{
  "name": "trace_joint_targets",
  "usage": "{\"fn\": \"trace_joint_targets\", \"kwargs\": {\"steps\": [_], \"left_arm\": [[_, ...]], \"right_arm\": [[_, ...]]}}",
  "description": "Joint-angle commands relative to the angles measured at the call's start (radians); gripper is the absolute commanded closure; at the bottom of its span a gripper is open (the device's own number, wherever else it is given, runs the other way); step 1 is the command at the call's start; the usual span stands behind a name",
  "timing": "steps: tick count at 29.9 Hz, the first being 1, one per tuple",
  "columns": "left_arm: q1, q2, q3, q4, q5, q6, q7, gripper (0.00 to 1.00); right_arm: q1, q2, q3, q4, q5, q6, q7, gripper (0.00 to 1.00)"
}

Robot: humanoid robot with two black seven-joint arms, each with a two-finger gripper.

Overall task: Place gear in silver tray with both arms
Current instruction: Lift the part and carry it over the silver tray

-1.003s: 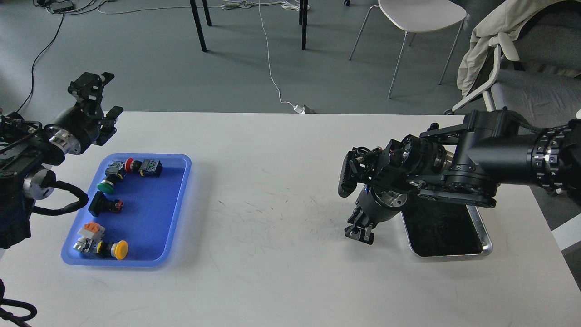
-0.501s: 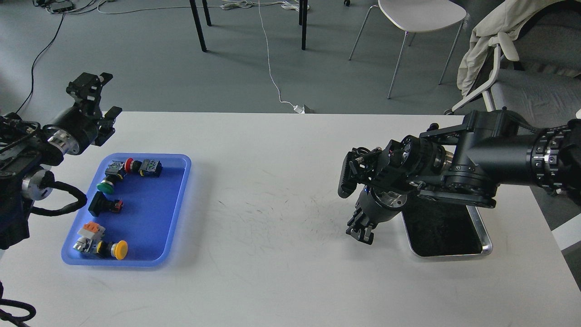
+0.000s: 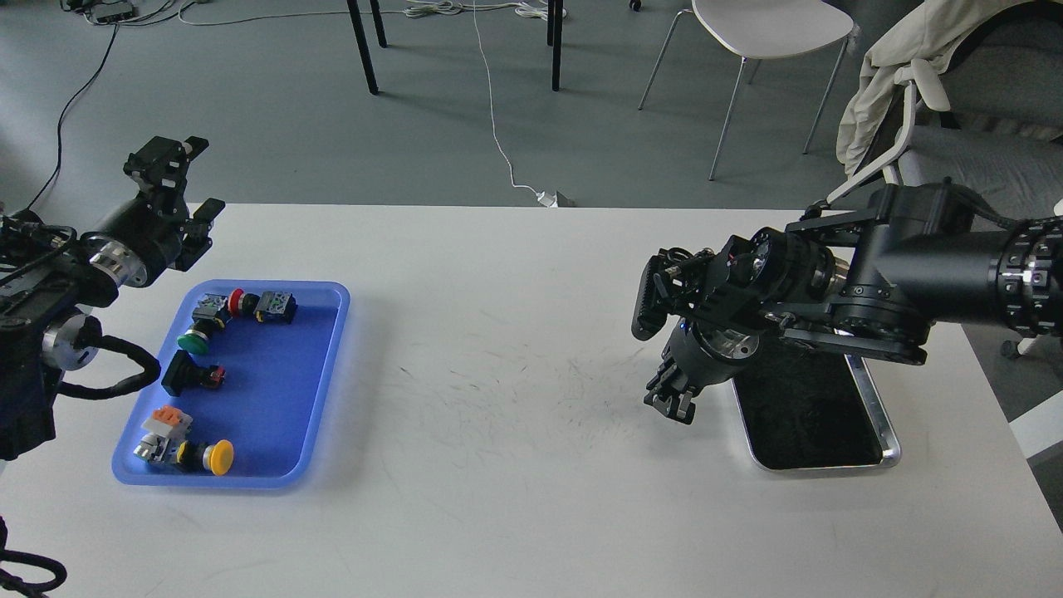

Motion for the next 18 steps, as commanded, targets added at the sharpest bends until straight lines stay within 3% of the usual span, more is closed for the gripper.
{"fn": "trace_joint_targets", "kwargs": {"steps": [1,12,18], "left_arm": [[0.003,-0.003,0.002,0.002,0.001,0.003,0.000,0.07],[0.008,-0.012,0.006,0.002,0.001,0.015,0.000,0.07],[0.009,-0.015,0.008,0.000,0.001,0.015,0.000,0.07]], "right_arm": [[0.024,-0.070,0.033,0.001,0.012,0.000,0.000,0.98],[0.043,-0.328,0.037,0.112,0.004,0.001,0.000,0.98],[0.029,-0.401,0.017,0.130,-0.005,0.006,0.000,0.98]]}}
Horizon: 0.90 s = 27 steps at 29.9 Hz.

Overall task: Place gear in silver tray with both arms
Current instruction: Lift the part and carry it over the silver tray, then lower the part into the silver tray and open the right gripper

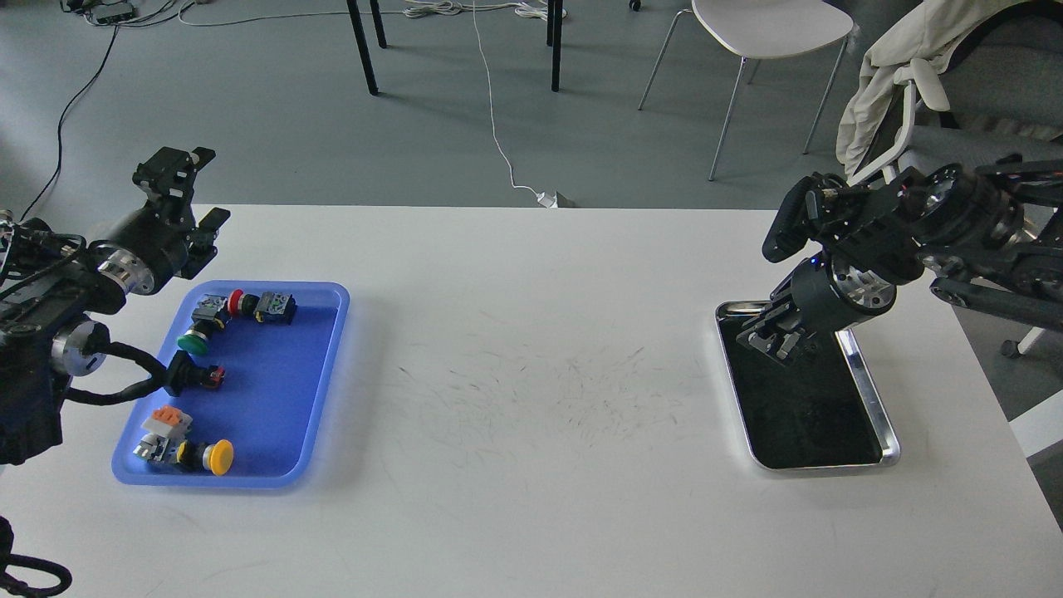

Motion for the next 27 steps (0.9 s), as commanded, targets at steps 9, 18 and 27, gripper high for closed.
{"fn": "trace_joint_targets", "kwargs": {"steps": [9,18,27], "left_arm": [[0.006,-0.001,0.000,-0.001,0.000,0.000,0.000,0.07],[0.008,-0.001,0.000,-0.001,0.000,0.000,0.000,0.07],[0.009,-0.001,-0.001,-0.001,0.000,-0.002,0.000,0.07]], "right_arm": [[-0.072,-0.069,-0.042,-0.006,-0.012,0.000,0.000,0.98],[-0.118,-0.060,-0.039,-0.015,-0.060,0.000,0.000,0.98],[-0.129,-0.060,-0.038,-0.037,-0.060,0.000,0.000,0.91]]}}
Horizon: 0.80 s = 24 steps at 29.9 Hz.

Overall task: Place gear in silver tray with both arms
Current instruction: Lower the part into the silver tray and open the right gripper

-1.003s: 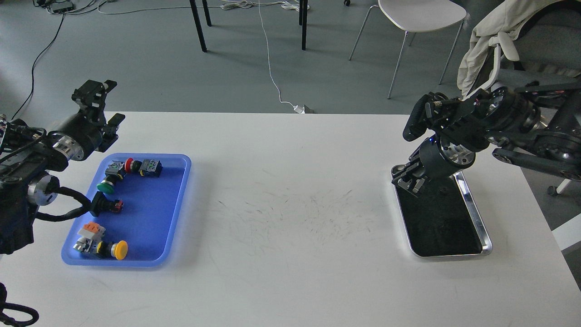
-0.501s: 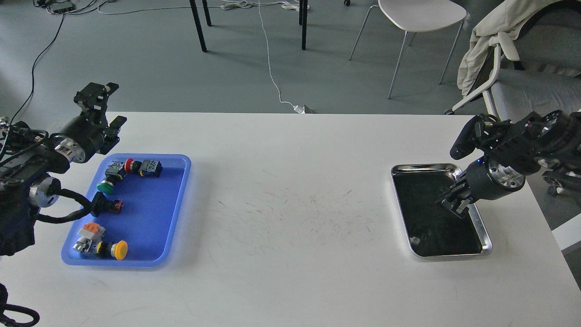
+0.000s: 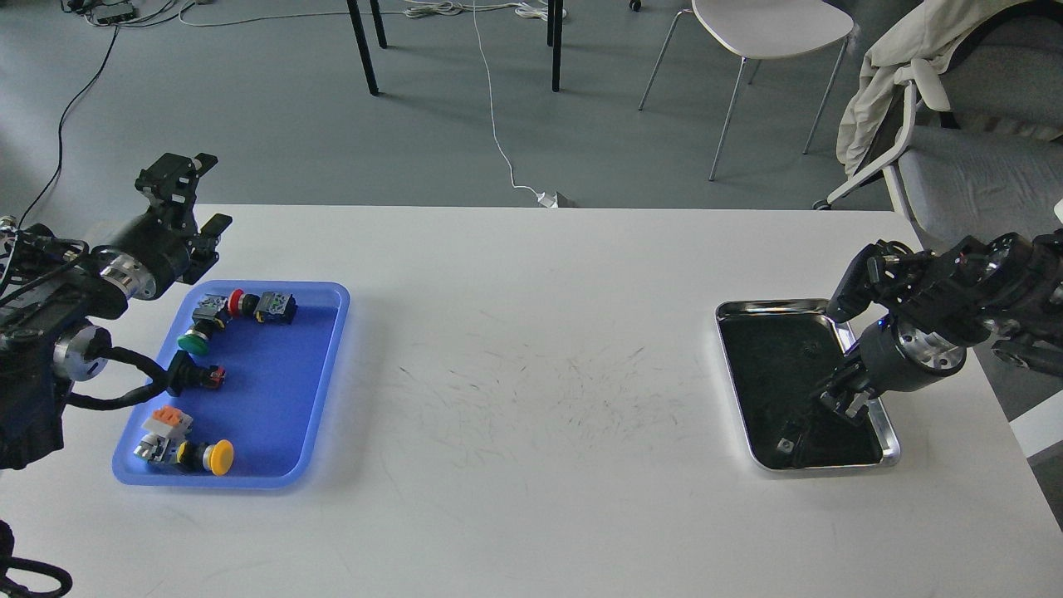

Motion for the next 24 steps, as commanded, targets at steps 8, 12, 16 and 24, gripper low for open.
{"fn": "trace_joint_targets", "kwargs": {"steps": [8,12,16,24], "left_arm": [[-0.001,0.002,0.000,0.000,0.000,0.000,0.000,0.07],[-0.001,0.002,0.000,0.000,0.000,0.000,0.000,0.07],[-0.001,0.002,0.001,0.000,0.000,0.000,0.000,0.07],[-0.001,0.011,0.004,0.000,0.006,-0.002,0.000,0.07]], "right_arm": [[-0.001,0.003,0.002,-0.007,0.001,0.000,0.000,0.72],[-0.001,0.003,0.002,-0.007,0.003,0.000,0.000,0.60],[0.005,0.003,0.004,-0.018,0.005,-0.001,0.000,0.47],[-0.012,0.000,0.148,-0.065,0.060,-0.002,0.000,0.30]]}}
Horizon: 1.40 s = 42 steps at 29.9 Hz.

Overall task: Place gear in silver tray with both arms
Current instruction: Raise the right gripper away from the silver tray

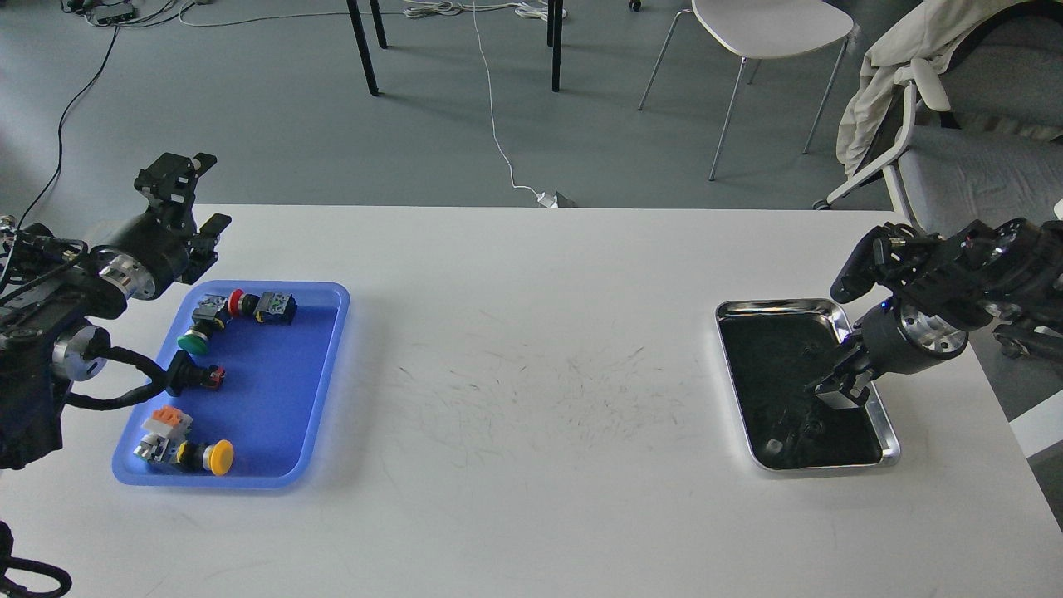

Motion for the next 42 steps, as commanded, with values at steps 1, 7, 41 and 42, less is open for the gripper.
{"fn": "trace_joint_targets", "kwargs": {"steps": [1,7,41,42], "left_arm": [[0.000,0.011,0.003,0.000,0.007,-0.001,0.000,0.07],[0.000,0.016,0.006,0.000,0.014,-0.001,0.000,0.07],[-0.015,0.004,-0.077,-0.003,-0.082,0.002,0.000,0.02],[-0.014,0.007,-0.101,-0.009,-0.117,-0.007,0.000,0.02]], "right_arm": [[-0.030,-0.004,0.108,-0.016,0.060,0.001,0.000,0.28],[-0.047,-0.014,0.186,-0.087,0.259,0.001,0.000,0.11],[-0.364,-0.100,0.432,-0.382,1.659,-0.206,0.000,0.02],[-0.391,-0.080,0.443,-0.389,1.665,-0.229,0.000,0.02]]}}
